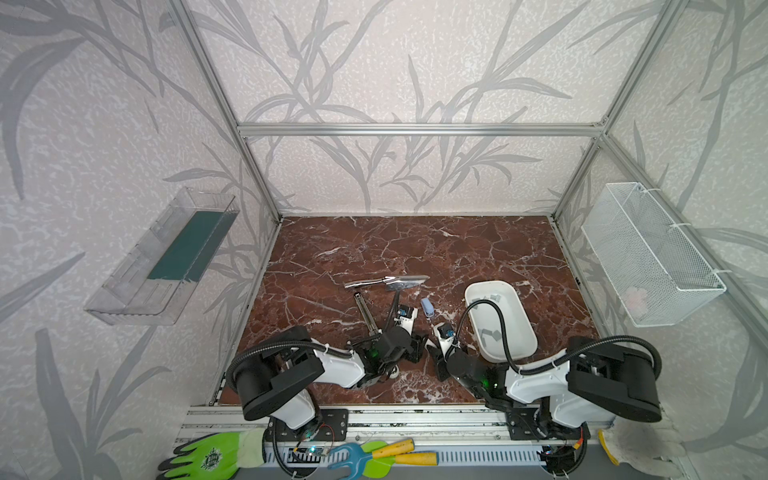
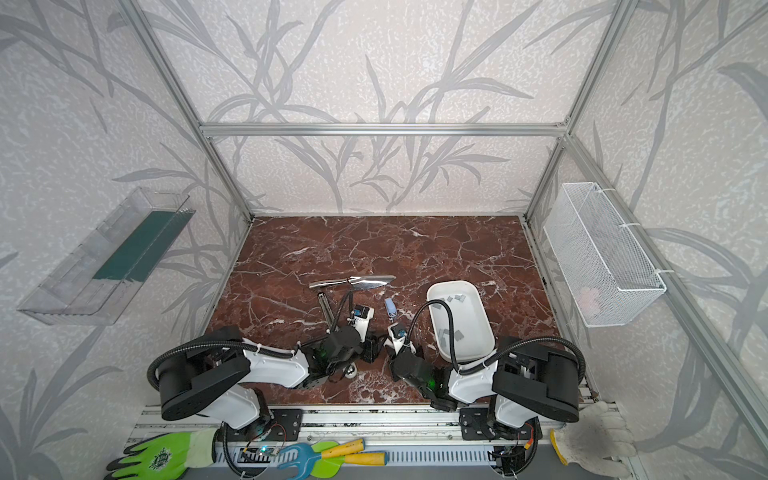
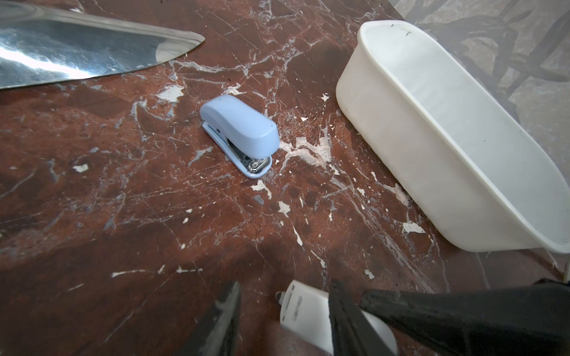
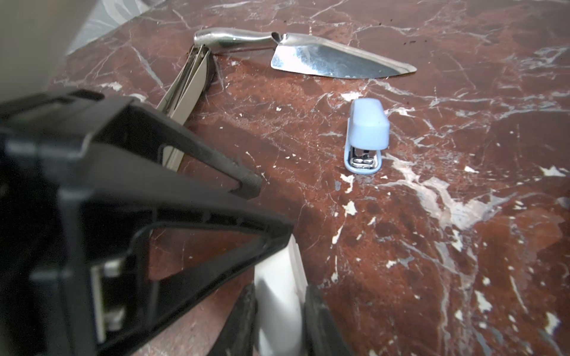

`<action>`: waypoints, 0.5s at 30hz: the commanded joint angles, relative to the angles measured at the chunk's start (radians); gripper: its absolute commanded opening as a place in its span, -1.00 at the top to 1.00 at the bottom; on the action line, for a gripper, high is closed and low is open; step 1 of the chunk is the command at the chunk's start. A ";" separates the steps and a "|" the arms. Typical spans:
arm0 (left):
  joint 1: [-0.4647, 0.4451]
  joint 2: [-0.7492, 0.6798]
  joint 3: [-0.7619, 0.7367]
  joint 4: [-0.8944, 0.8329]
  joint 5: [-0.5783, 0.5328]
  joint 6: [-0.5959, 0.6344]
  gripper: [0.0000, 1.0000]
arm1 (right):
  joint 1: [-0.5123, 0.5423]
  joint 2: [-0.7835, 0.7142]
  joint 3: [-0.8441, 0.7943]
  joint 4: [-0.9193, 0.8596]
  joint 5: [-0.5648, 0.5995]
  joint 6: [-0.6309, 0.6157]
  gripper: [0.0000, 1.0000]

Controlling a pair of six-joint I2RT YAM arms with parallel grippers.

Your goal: Load the staples into the stapler

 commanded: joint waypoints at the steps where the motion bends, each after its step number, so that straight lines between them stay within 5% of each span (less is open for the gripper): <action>1: -0.007 0.015 0.018 0.033 -0.002 -0.005 0.03 | 0.003 0.079 -0.057 0.025 0.019 0.043 0.45; 8: -0.007 0.007 0.019 0.022 -0.008 0.002 0.03 | 0.004 0.168 -0.047 0.080 0.020 0.076 0.48; 15: -0.012 0.042 0.034 0.035 0.004 0.009 0.02 | 0.003 0.388 -0.107 0.331 0.032 0.130 0.51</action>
